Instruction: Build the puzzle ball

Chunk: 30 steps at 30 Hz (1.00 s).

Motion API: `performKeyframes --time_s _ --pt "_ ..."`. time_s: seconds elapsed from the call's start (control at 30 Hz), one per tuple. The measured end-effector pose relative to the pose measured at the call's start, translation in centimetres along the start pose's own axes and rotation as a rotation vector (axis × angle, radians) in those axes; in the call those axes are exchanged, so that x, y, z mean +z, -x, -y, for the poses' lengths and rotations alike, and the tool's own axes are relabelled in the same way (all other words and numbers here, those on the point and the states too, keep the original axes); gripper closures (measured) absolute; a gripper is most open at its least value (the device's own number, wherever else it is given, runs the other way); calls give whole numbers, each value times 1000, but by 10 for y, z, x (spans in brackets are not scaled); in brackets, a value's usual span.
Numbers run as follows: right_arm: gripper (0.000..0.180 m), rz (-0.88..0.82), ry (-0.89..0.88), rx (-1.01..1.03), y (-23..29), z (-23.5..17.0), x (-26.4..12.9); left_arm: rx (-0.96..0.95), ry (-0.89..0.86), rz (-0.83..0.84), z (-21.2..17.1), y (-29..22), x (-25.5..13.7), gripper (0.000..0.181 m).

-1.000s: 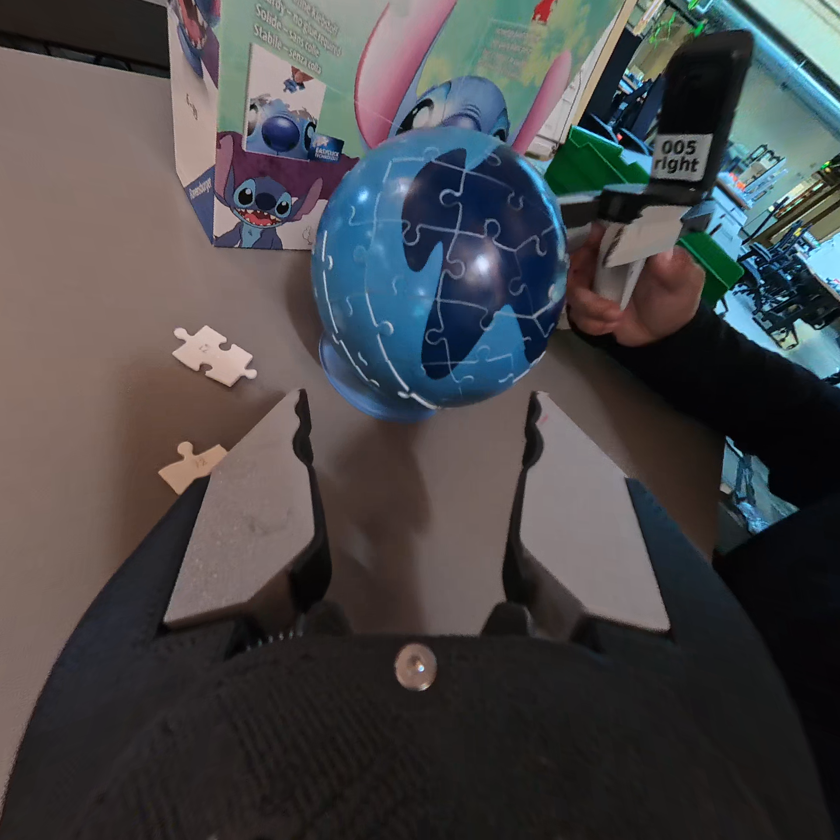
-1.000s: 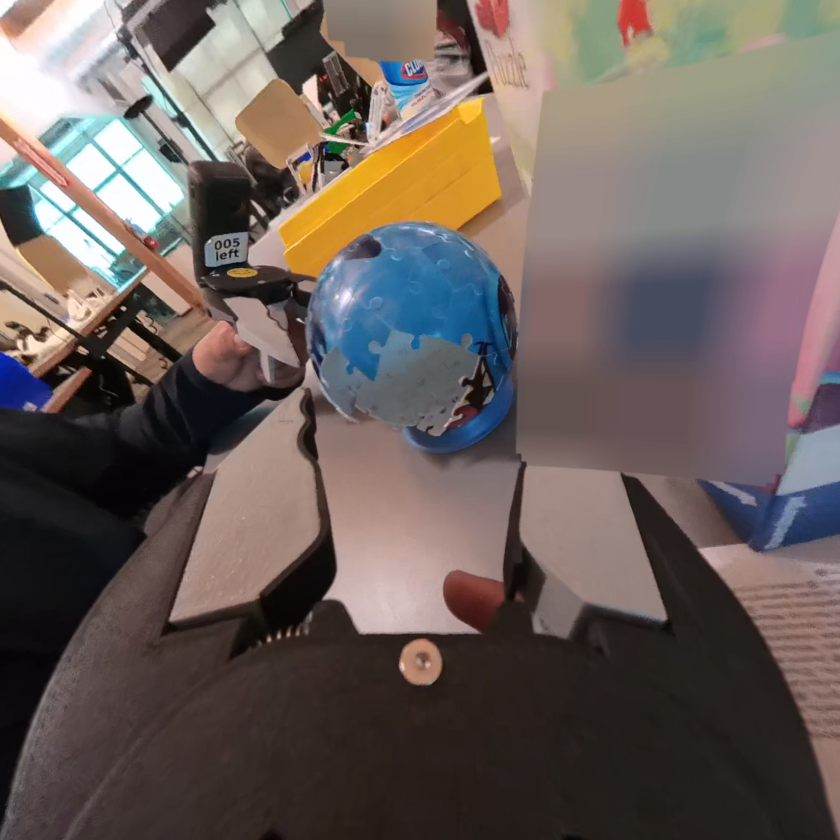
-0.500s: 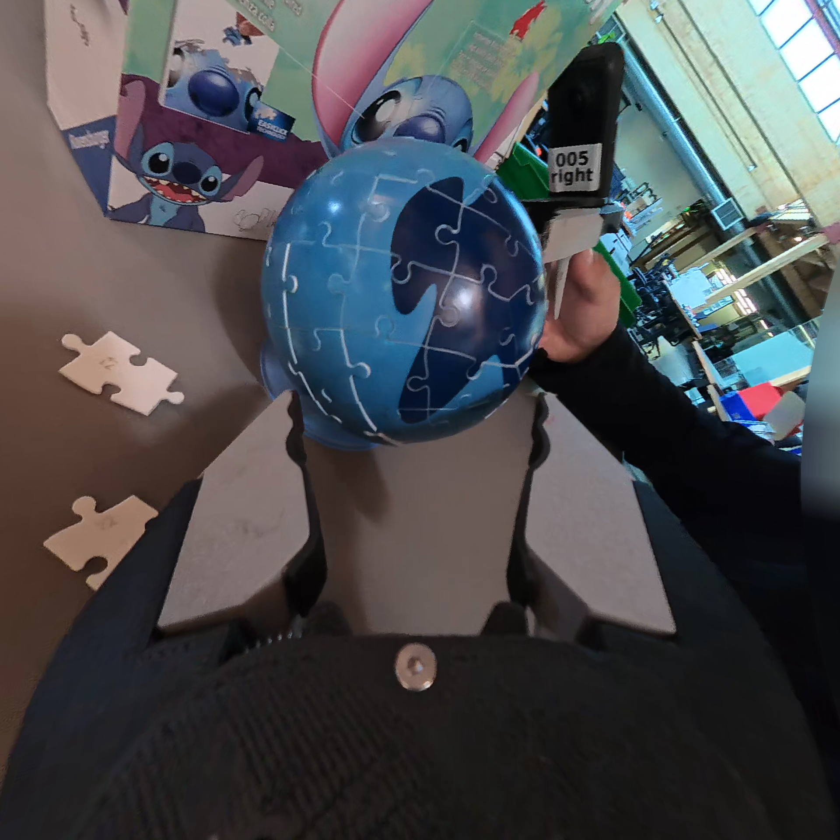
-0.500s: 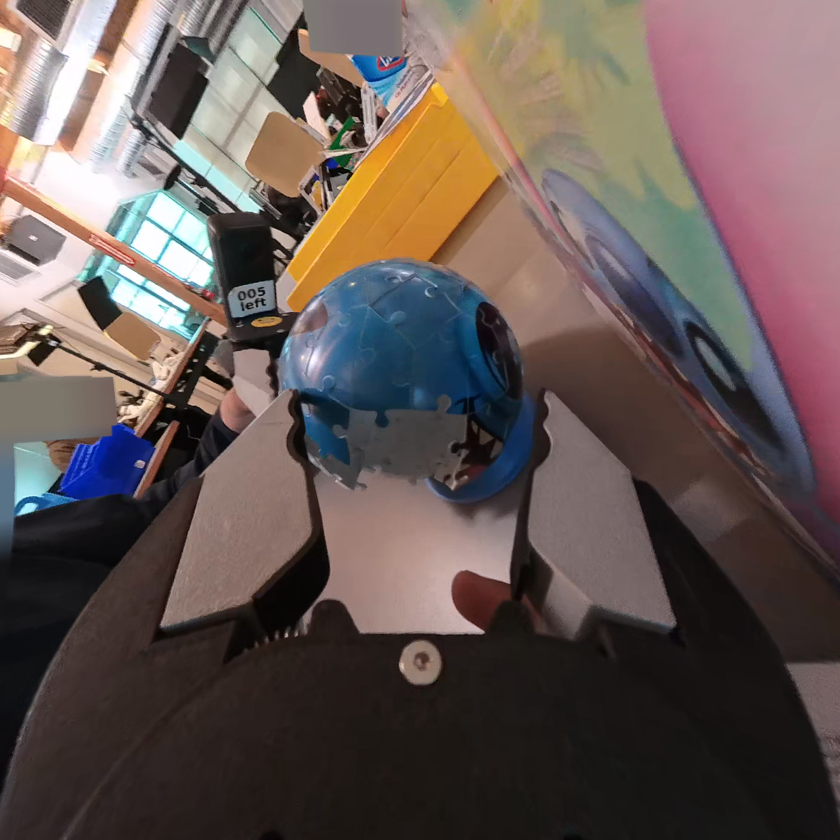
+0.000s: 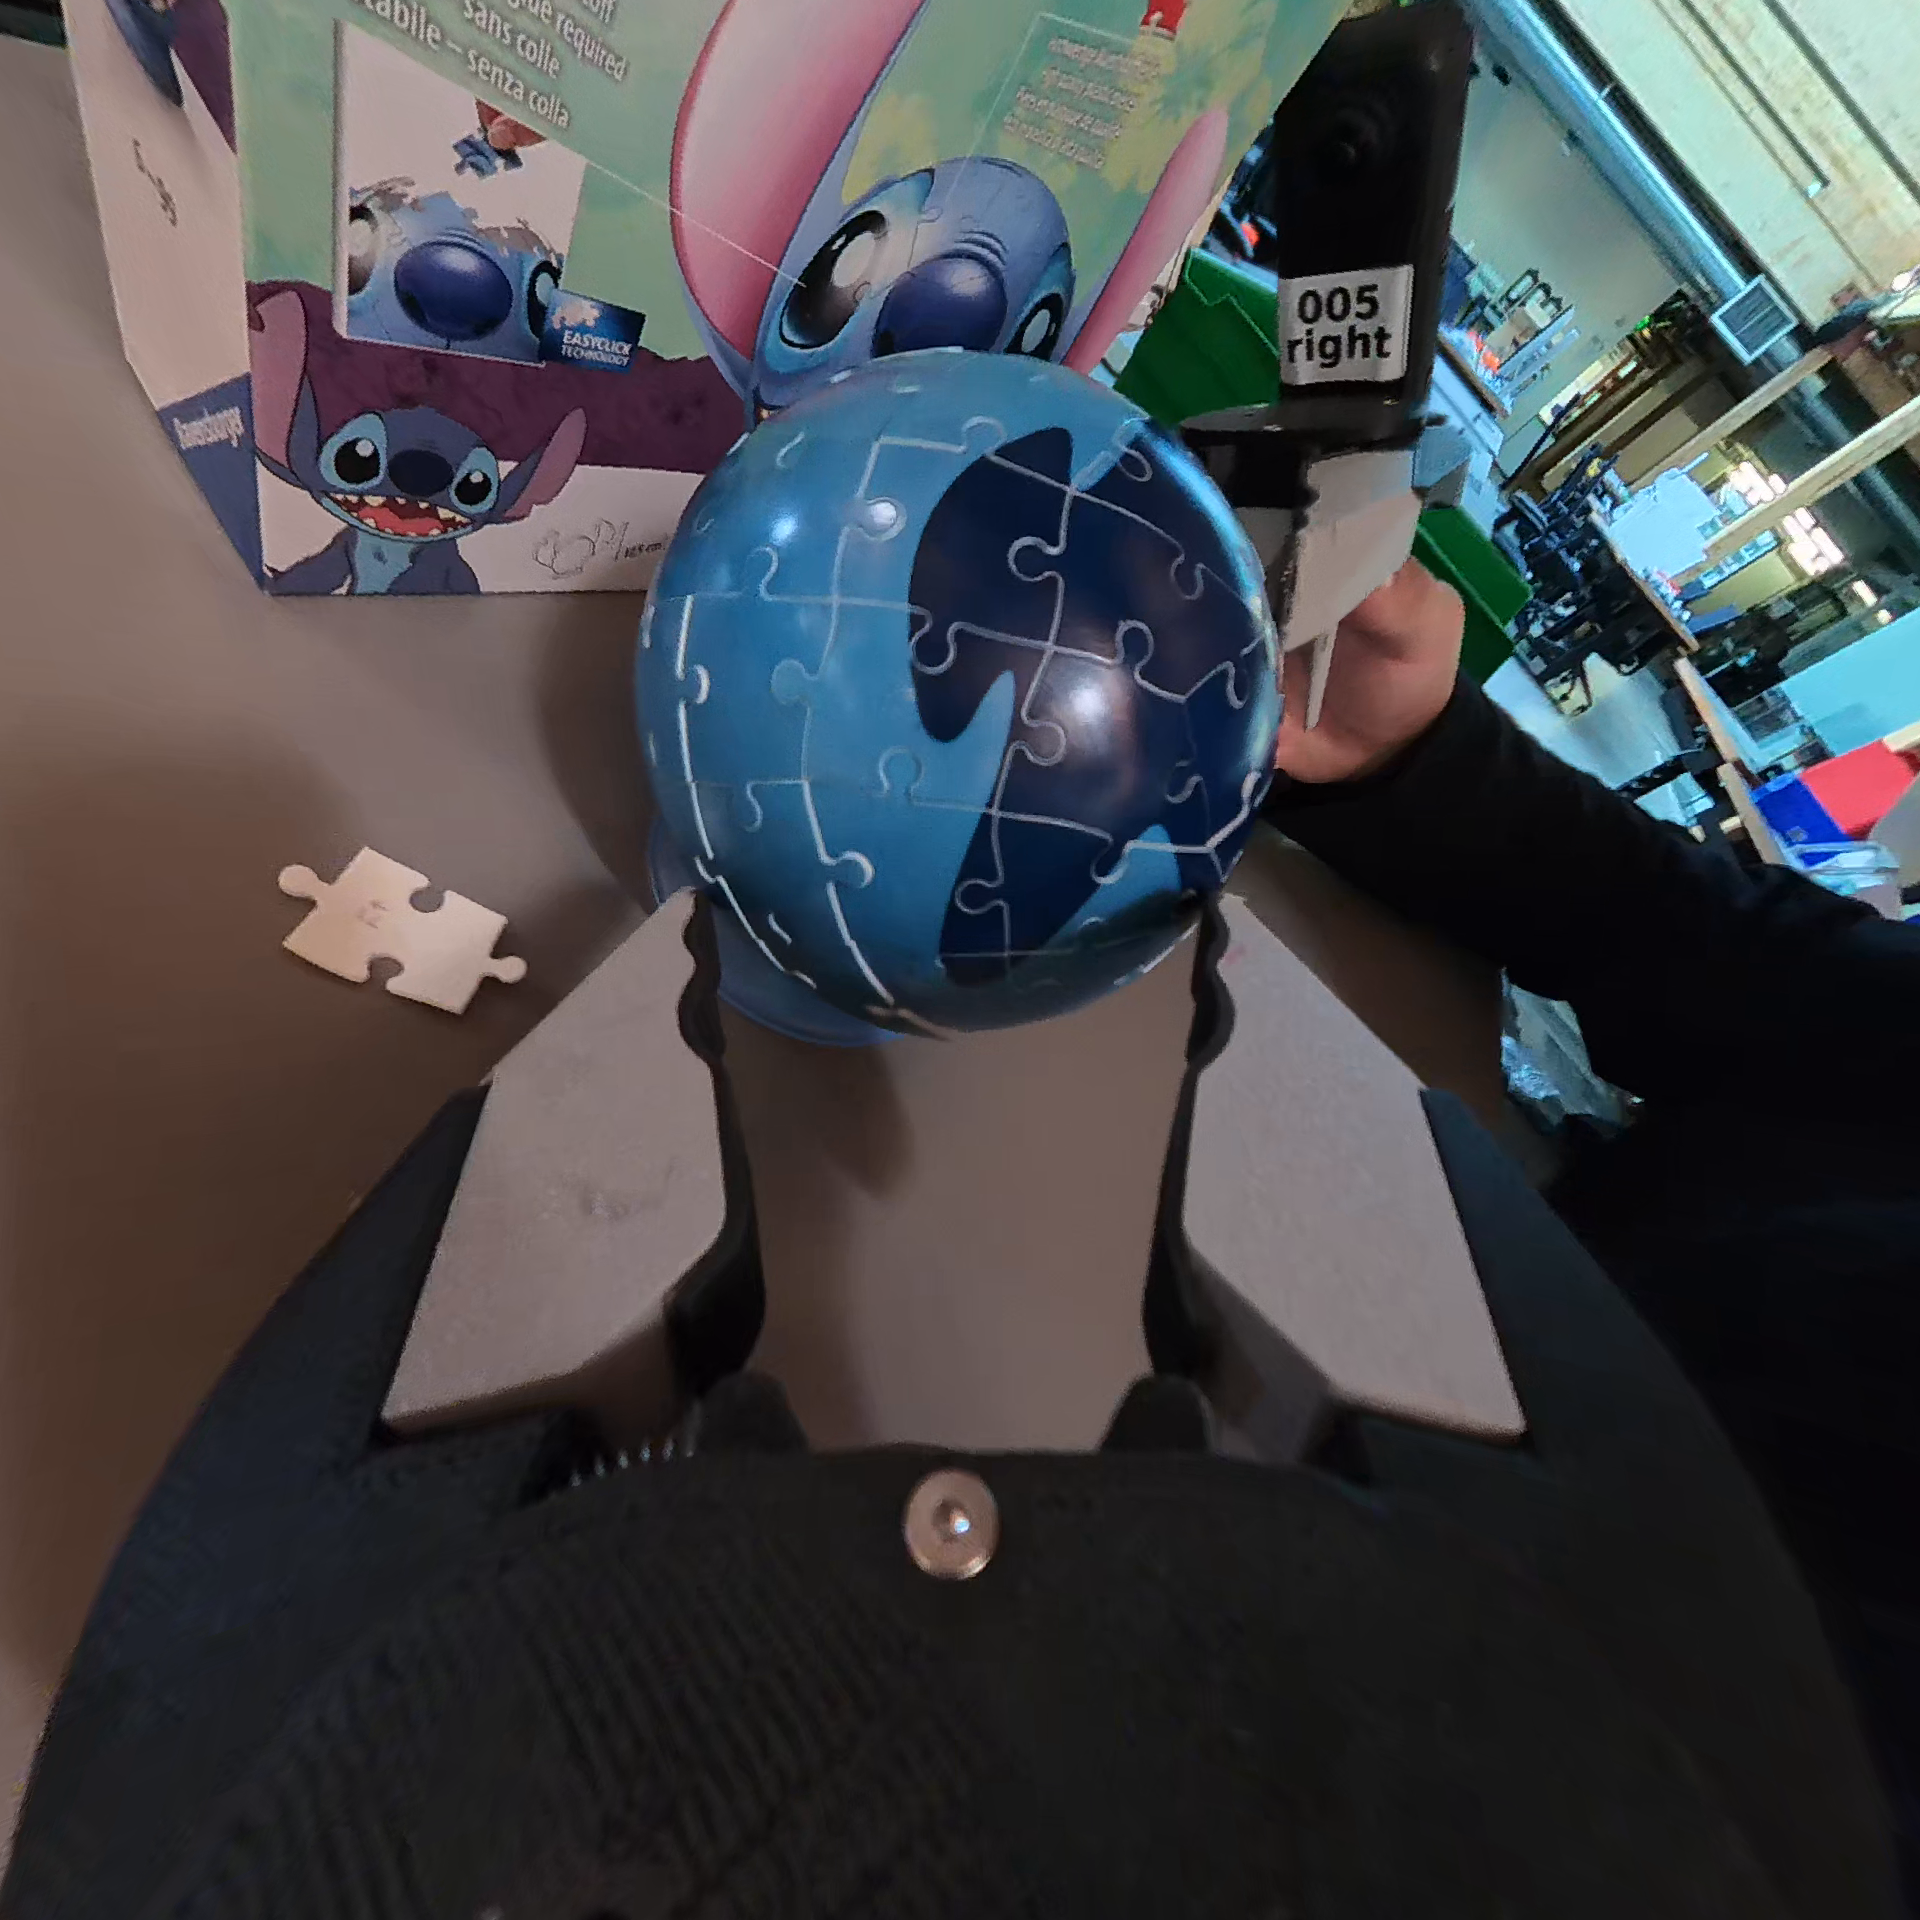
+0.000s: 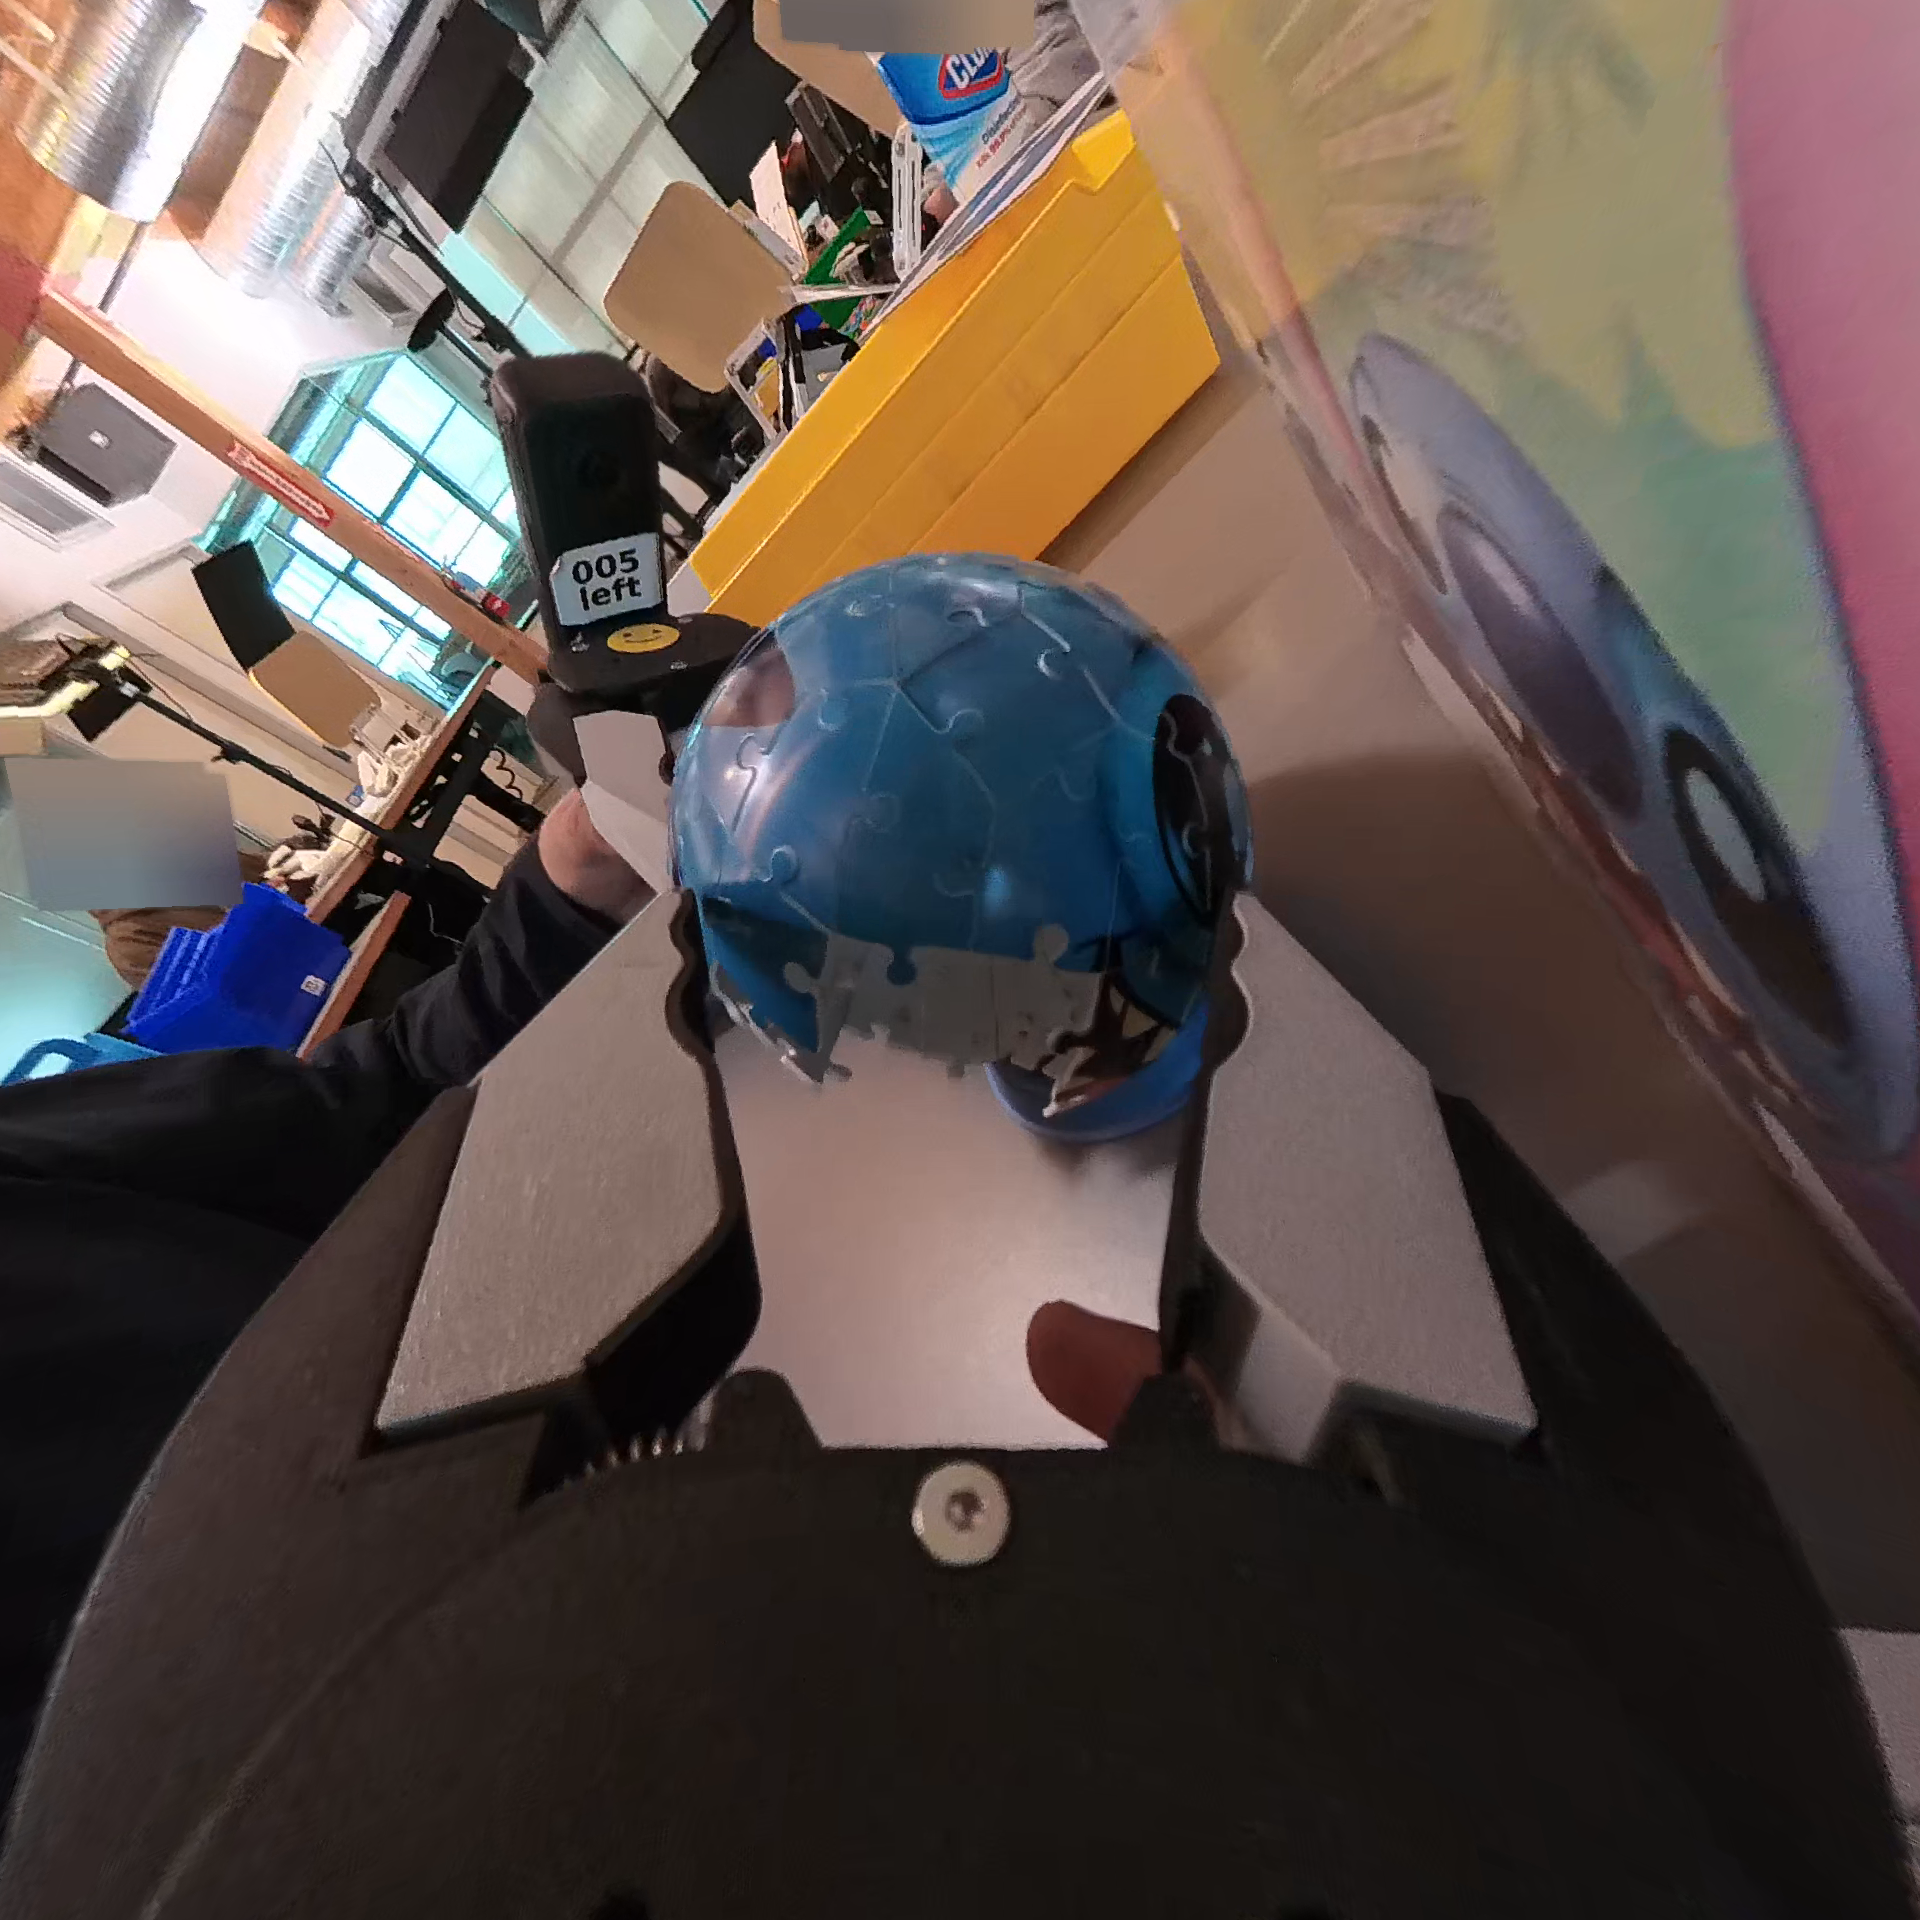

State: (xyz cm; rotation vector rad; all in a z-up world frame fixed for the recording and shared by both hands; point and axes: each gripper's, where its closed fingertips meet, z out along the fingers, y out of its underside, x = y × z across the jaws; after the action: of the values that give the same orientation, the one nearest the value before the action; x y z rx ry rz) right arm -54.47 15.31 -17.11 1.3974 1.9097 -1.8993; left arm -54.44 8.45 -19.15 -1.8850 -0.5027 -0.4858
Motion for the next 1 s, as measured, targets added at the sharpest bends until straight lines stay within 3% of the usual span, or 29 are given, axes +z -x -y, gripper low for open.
performKeyframes --time_s 0.5,0.8,1.0 --pt "79 -2 -132 -335 12 5 12 403 80 137 -4 17 -5 90" --pt "76 25 -93 -292 12 -3 15 383 -23 102 8 15 -21 99" --pt "67 41 -2 -422 26 -15 -1 351 -45 64 7 9 -23 101"
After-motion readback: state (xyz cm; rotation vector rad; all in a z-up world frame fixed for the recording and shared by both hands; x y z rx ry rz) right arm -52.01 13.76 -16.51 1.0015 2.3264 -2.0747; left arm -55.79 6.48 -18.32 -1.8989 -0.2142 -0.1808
